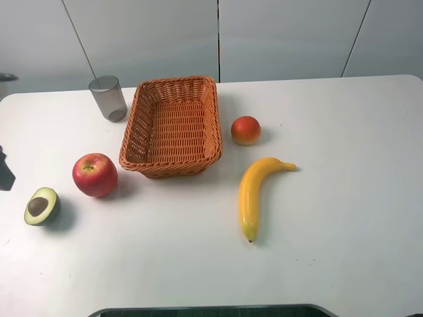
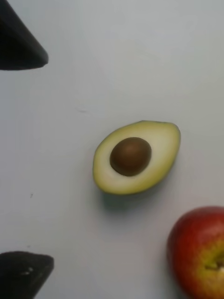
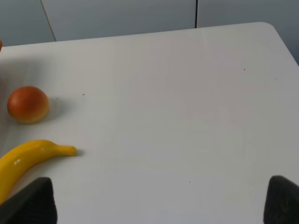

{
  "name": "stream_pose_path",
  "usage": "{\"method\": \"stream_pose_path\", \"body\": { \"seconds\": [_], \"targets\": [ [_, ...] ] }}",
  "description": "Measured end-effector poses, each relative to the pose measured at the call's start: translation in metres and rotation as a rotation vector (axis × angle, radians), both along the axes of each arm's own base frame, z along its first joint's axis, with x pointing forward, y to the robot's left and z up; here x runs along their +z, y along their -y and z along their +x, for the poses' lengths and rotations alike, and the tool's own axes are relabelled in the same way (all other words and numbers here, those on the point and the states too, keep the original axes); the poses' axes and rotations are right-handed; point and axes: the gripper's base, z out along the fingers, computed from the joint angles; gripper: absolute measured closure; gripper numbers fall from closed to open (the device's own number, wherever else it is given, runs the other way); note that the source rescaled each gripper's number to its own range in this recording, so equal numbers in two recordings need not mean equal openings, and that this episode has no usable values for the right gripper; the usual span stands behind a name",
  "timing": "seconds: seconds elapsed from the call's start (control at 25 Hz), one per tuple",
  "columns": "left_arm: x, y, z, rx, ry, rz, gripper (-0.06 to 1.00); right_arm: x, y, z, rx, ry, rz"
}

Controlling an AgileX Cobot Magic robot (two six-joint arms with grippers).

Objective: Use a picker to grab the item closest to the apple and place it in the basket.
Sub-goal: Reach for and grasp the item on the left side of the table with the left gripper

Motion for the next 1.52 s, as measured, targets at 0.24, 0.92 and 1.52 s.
{"method": "stream_pose_path", "body": {
  "seconds": [0.24, 0.92, 1.52],
  "targets": [
    [-0.041, 0.008, 0.036, -0.008, -0.060, 0.009, -0.03, 0.000, 0.000, 0.000, 0.000, 0.000, 0.000],
    [-0.077, -0.023, 0.034, 0.022, -0.116, -0.095, -0.03, 0.000, 0.000, 0.000, 0.000, 0.000, 0.001],
    [-0.099, -0.024, 0.039, -0.034, -0.130, -0.084, -0.03, 0.000, 0.000, 0.000, 0.000, 0.000, 0.001]
  ]
}}
